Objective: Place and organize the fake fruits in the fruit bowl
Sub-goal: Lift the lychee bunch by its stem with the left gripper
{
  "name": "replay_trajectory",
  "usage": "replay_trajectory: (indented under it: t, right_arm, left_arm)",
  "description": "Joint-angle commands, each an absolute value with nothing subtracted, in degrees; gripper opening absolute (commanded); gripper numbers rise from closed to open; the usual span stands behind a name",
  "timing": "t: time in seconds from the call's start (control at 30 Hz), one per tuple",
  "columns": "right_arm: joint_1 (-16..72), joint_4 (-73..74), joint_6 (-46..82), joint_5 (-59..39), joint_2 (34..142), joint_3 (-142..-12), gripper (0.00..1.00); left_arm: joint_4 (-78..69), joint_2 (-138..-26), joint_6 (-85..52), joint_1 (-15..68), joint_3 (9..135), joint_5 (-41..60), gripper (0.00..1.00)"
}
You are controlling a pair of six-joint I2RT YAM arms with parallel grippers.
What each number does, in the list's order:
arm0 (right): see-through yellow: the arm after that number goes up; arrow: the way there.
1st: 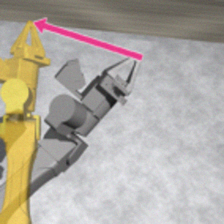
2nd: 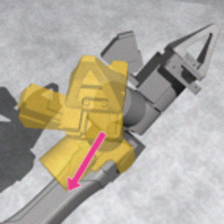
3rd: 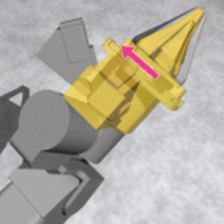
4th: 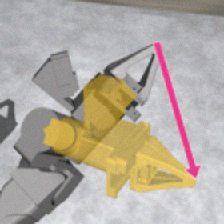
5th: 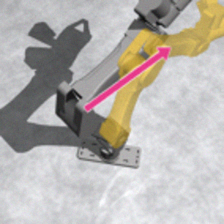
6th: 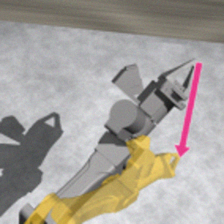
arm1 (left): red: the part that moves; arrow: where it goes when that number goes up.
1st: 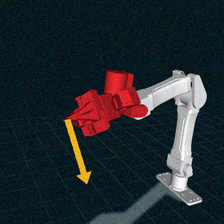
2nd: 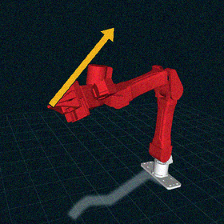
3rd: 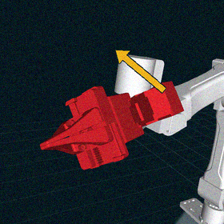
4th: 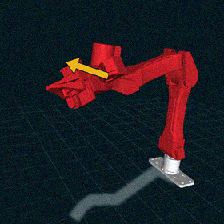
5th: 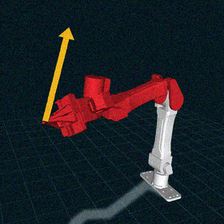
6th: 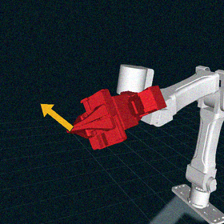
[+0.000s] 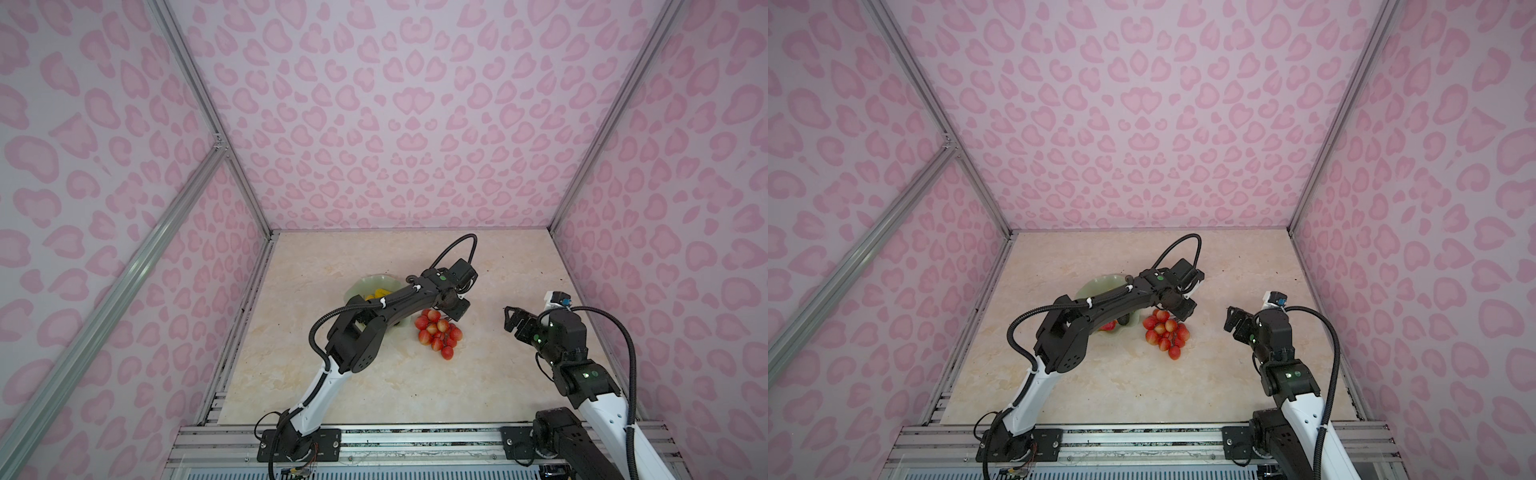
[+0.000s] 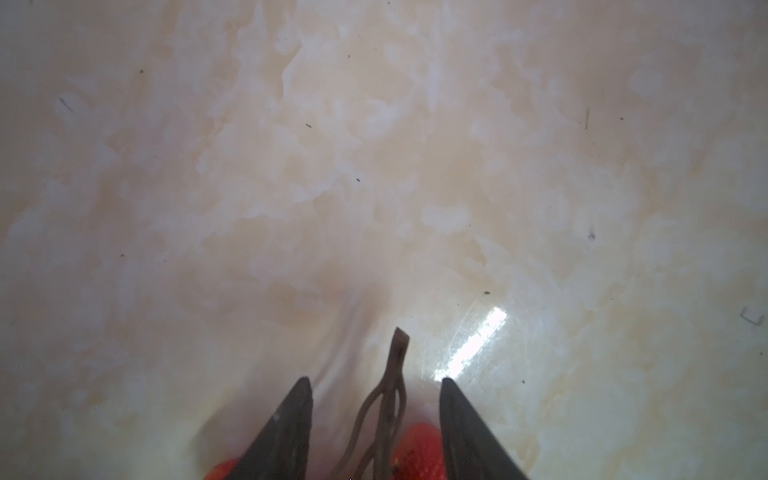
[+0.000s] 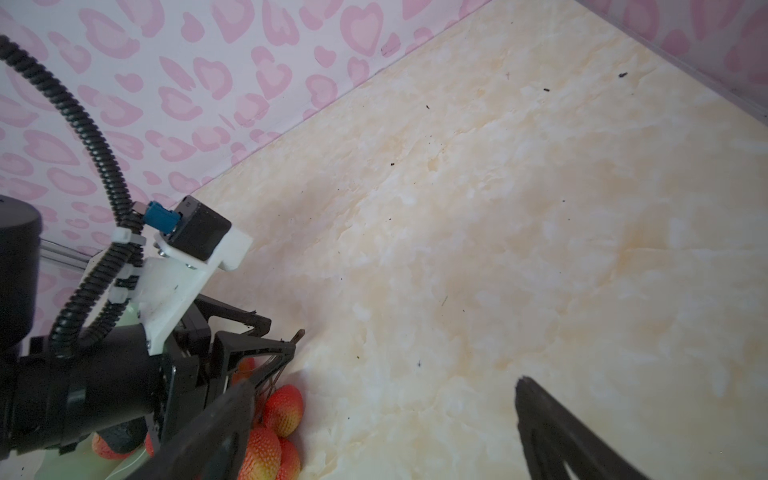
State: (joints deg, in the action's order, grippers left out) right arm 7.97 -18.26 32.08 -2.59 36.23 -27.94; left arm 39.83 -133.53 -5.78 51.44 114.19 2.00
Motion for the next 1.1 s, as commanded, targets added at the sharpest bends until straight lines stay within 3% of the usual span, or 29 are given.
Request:
replay_trajectory:
  t: [0.0, 0.17, 0.4, 0.8, 1.07]
  right_arm:
    - [7.9, -17.0, 32.5, -2.9, 36.2, -27.6, 0.97]
    - [7.9, -17.0, 32.7, -2.8, 36.0, -27.4, 0.97]
    - [7.8, -16.8, 32.9, -2.6, 35.5, -26.9, 0.97]
    - [7.7, -16.4, 33.0, -2.3, 35.2, -26.9, 0.97]
    - [7.7, -15.8, 33.0, -2.3, 35.4, -27.2, 0.97]
  left_arm:
    - [41.0, -134.7, -5.2, 51.6, 114.0, 2.9, 0.51]
    - [40.7, -134.8, -5.7, 51.7, 114.0, 4.3, 0.45]
    - [40.1, -134.4, -6.5, 51.7, 113.8, 5.7, 0.26]
    - [38.5, -131.7, -7.9, 51.7, 111.7, 7.4, 0.08]
    - [35.3, -123.3, -9.0, 51.7, 108.0, 8.7, 0.04]
